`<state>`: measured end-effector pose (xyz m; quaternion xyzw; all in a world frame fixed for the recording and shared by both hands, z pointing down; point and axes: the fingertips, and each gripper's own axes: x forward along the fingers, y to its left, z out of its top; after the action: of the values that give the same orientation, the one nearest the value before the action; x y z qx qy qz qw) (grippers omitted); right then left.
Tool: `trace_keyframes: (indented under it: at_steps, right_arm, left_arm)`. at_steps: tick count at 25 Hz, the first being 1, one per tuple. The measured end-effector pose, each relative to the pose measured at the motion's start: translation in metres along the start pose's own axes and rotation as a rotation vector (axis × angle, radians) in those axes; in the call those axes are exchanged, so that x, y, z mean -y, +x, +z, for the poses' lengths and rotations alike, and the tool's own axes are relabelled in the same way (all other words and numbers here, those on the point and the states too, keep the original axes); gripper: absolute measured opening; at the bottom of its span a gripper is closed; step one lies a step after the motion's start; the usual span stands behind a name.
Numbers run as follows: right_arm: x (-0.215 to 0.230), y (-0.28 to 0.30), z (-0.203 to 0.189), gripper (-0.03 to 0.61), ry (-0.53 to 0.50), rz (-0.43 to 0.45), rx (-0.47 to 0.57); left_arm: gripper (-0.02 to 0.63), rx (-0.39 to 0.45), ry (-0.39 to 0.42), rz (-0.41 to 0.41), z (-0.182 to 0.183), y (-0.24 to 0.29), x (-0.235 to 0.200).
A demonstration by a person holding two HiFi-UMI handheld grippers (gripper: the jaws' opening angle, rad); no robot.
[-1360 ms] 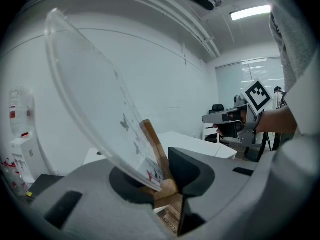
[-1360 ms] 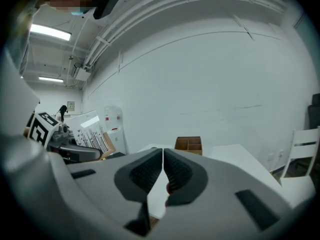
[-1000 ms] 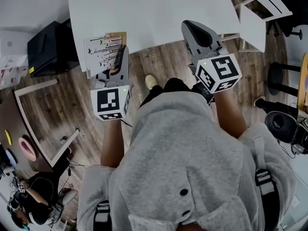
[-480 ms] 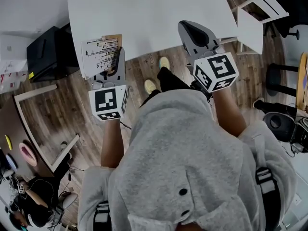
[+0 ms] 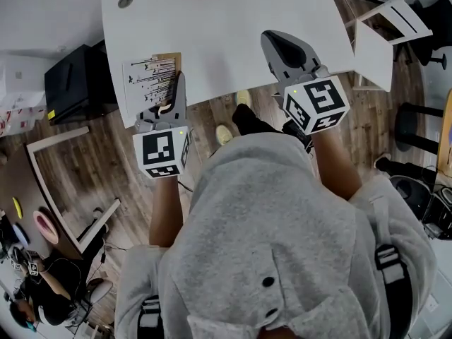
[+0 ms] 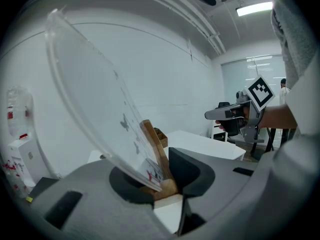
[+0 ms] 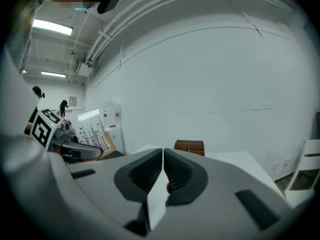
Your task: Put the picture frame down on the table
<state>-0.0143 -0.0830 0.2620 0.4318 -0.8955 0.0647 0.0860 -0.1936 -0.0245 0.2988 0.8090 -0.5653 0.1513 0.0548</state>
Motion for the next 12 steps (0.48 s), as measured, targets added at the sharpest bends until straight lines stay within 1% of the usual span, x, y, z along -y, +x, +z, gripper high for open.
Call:
trace_keyframes:
  at_steps: [8,12]
  right_arm:
    - [0.028,0.032,0.000,0.028,0.006,0.022,-0.010]
    - [0.042,0.051,-0.002,0.028,0.018,0.026,-0.023]
  left_arm:
    - [0.107,-0.038,0.003,0.017,0.002,0.037,-0.009]
    - [0.107,-0.053,-0.001,0.012,0.003,0.060,-0.017]
